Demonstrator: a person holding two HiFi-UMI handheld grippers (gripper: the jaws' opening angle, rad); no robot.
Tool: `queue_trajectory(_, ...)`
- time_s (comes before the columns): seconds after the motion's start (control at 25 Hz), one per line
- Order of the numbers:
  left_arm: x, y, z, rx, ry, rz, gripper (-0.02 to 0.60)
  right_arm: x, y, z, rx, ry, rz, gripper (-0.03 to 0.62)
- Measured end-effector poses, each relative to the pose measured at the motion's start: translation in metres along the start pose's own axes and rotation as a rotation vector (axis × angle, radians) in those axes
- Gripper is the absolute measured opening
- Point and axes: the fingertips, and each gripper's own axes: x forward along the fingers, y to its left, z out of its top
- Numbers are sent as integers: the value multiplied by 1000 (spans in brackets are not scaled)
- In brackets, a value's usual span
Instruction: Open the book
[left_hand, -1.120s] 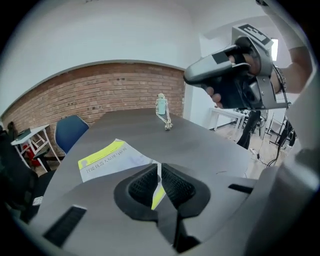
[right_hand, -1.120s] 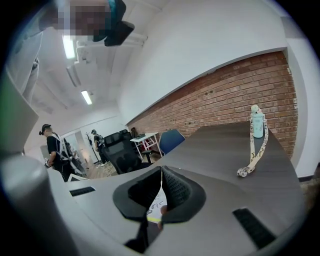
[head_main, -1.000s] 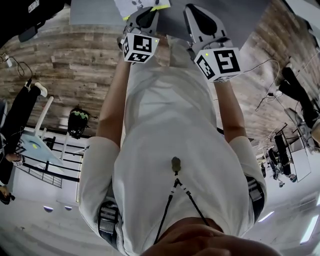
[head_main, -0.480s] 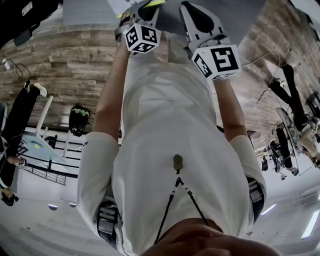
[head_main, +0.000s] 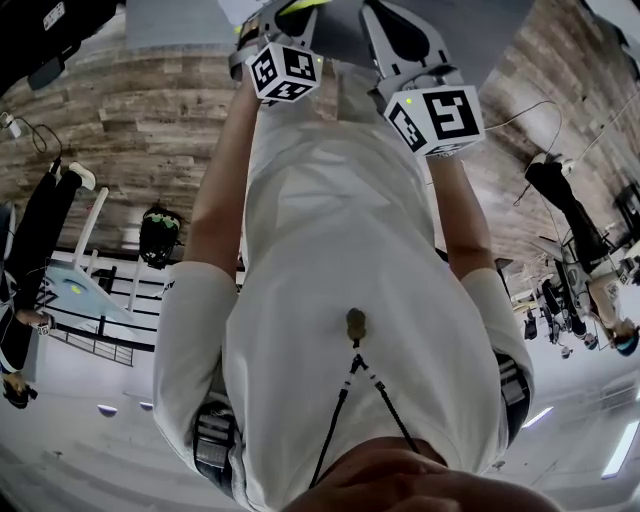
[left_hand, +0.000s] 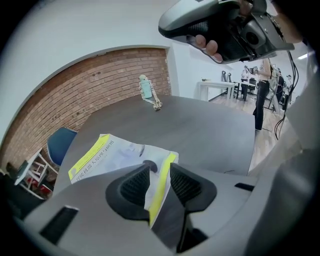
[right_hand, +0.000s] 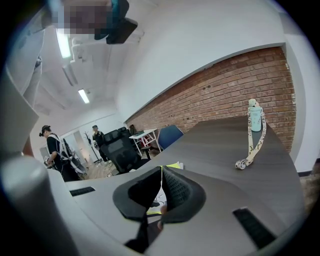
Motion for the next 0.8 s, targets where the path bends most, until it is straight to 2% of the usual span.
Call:
queue_trajectory(0.2, -5, 2, -4, 15, 8, 33, 136, 0, 3, 3, 17, -15, -3, 37)
queue_trajectory(0.44, -15, 8, -7, 2, -8, 59, 34, 2, 8, 4, 16, -20, -10, 37)
queue_trajectory(0.8, -32, 14, -5, -75, -35, 92, 28, -10, 21, -1, 22, -22, -12, 37)
